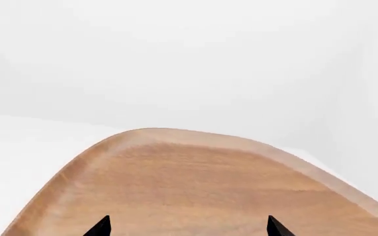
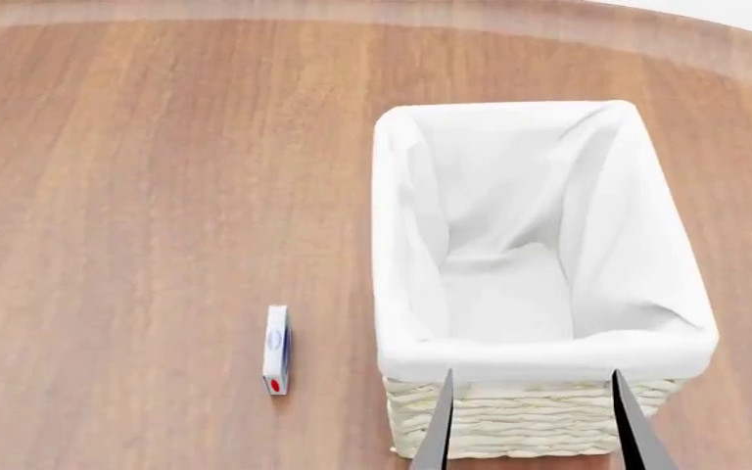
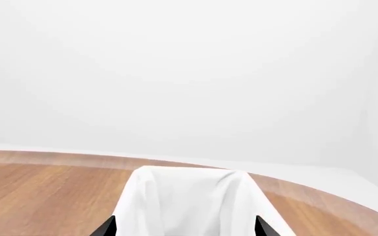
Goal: Pick up the ketchup, and put it in the basket.
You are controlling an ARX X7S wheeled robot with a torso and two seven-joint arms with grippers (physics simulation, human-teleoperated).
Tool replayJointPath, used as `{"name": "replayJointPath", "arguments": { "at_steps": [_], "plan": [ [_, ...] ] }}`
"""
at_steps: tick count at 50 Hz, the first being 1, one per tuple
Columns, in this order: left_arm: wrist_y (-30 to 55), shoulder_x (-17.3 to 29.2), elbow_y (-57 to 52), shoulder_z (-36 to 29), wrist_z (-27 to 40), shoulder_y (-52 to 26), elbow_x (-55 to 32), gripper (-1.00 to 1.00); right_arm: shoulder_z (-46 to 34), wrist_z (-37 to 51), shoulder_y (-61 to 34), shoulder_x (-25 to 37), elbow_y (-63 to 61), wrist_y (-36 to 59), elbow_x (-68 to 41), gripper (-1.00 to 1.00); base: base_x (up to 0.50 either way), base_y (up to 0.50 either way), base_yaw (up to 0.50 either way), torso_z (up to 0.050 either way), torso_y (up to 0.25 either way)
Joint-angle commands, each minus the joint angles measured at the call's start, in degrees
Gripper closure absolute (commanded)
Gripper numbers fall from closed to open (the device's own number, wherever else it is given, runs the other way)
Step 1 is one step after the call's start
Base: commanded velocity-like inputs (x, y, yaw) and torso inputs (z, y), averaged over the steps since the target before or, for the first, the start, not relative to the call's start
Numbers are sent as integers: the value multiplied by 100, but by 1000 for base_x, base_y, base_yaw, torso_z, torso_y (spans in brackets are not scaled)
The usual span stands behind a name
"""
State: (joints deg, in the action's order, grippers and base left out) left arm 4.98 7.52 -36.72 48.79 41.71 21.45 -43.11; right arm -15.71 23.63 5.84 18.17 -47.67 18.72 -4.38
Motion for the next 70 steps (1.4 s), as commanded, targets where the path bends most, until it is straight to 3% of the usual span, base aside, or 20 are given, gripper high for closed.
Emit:
{"name": "replayJointPath", "arguments": {
  "at_steps": [1,26,70],
  "plan": [
    [-32,-101,79,318,267,58,-330,-100,-33,36,-10,27,9,-10,1,-100,0,0,0,0,0],
    [473,61,469,70,685,-79,-758,-100,-78,105,-31,83,17,-12,-22,-100,0,0,0,0,0],
    [654,133,1094,-268,573,-223,-1067,-100,-156,217,-55,163,73,-53,-59,-100,0,0,0,0,0]
  ]
}}
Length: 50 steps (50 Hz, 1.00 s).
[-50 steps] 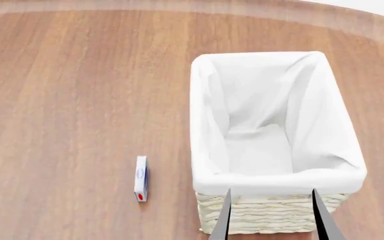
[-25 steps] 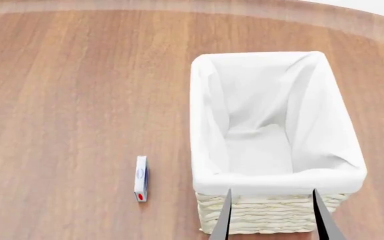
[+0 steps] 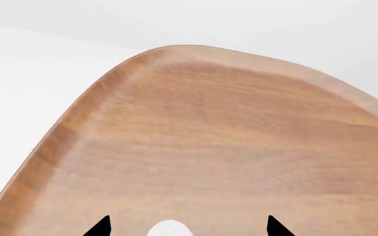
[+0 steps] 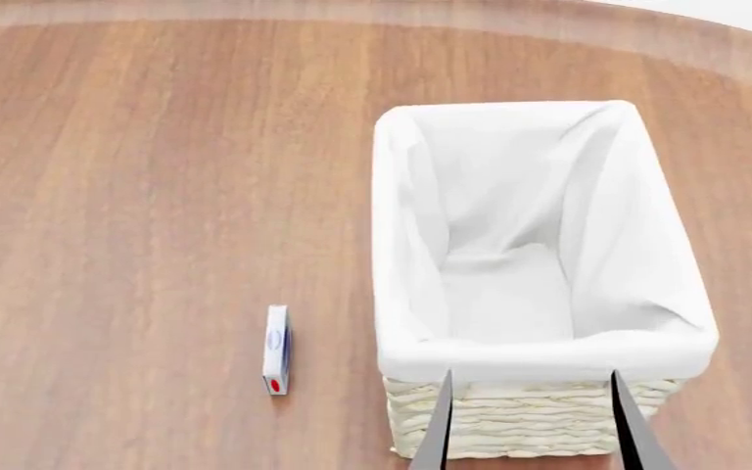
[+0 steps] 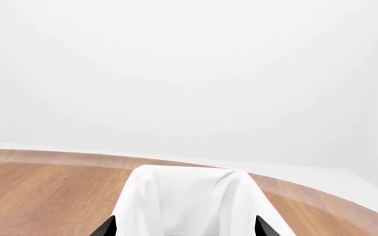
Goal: Pick up the ketchup, and put it in the basket.
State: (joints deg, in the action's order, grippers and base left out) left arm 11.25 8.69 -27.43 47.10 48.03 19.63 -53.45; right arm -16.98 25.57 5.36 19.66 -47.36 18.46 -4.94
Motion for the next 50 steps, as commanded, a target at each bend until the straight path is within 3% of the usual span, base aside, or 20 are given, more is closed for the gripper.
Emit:
{"name": "replayJointPath", "arguments": {
  "at_steps": [1,19,50],
  "plan": [
    [29,20,178,-107,-59,-42,-27,-100,-34,23,-6,17,42,-32,-2,-100,0,0,0,0,0],
    [-9,34,448,-187,-149,-70,8,-100,-49,65,-17,51,35,-24,-31,-100,0,0,0,0,0],
    [-284,271,1492,-802,-685,-308,989,-100,-77,128,-32,103,46,-60,-79,-100,0,0,0,0,0]
  ]
}}
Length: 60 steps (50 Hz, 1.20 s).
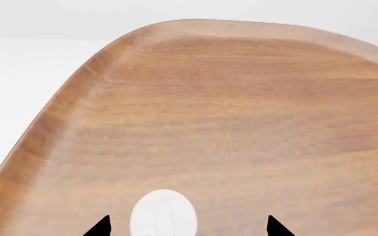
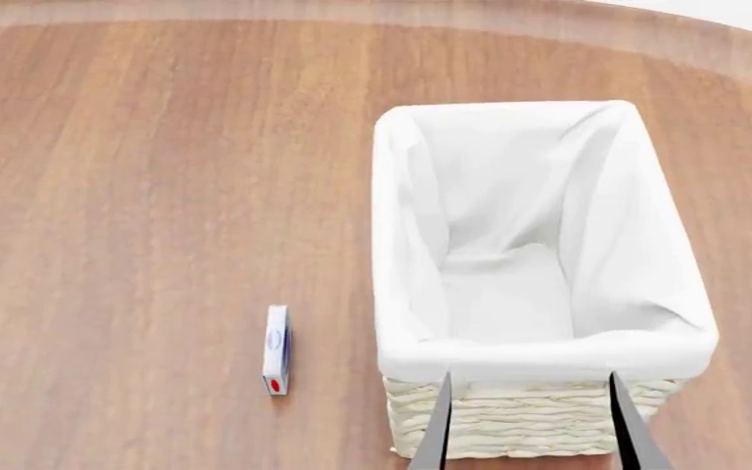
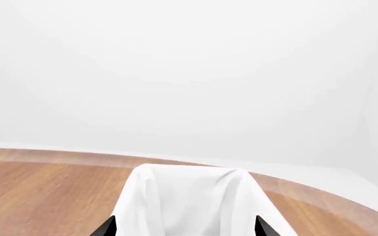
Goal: Pick up the ketchup, and put it in the basket.
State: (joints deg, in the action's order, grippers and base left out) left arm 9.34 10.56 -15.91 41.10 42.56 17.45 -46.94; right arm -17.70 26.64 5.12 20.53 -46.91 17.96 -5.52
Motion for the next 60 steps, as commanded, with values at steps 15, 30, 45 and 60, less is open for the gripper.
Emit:
{"name": "replayJointPath", "arguments": {
  "at_steps": [15,30,45,60],
  "plan": [
    [-241,67,645,-176,-220,-118,404,-100,-14,52,-10,45,-36,0,-52,-100,0,0,0,0,0],
    [-263,42,830,-112,-300,-125,229,-100,-52,80,-22,65,-25,-8,-53,-100,0,0,0,0,0],
    [-368,12,778,-139,-272,-89,330,100,-72,109,-39,86,-24,-2,-67,-100,0,0,0,0,0],
    [-399,55,809,-239,-312,-63,445,100,-96,132,-40,111,3,-39,-73,-100,0,0,0,0,0]
  ]
}}
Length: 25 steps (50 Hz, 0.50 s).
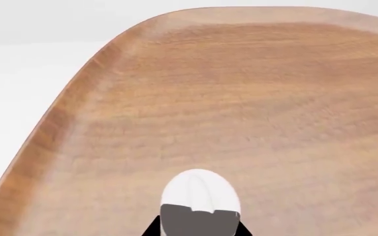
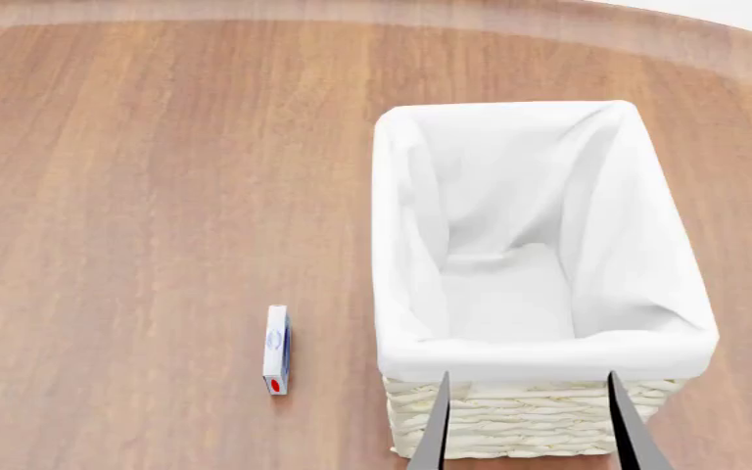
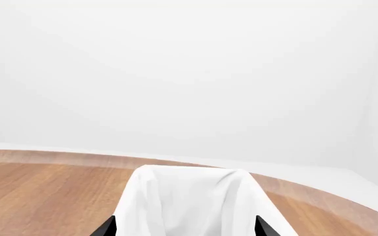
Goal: Pick up the ketchup, and put it in the basket.
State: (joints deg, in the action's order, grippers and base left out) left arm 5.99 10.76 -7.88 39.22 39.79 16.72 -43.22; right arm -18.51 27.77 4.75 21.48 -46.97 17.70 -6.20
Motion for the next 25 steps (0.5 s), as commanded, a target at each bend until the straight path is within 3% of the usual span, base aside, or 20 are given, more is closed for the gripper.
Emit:
{"name": "replayJointPath", "arguments": {
  "at_steps": [1,25],
  "plan": [
    [-74,39,-22,-57,-47,24,79,100,-21,22,-8,17,2,-2,-5,-100,0,0,0,0,0],
    [-355,359,-1890,-473,-530,592,434,100,-32,66,-18,52,-8,7,-50,-100,0,0,0,0,0]
  ]
}}
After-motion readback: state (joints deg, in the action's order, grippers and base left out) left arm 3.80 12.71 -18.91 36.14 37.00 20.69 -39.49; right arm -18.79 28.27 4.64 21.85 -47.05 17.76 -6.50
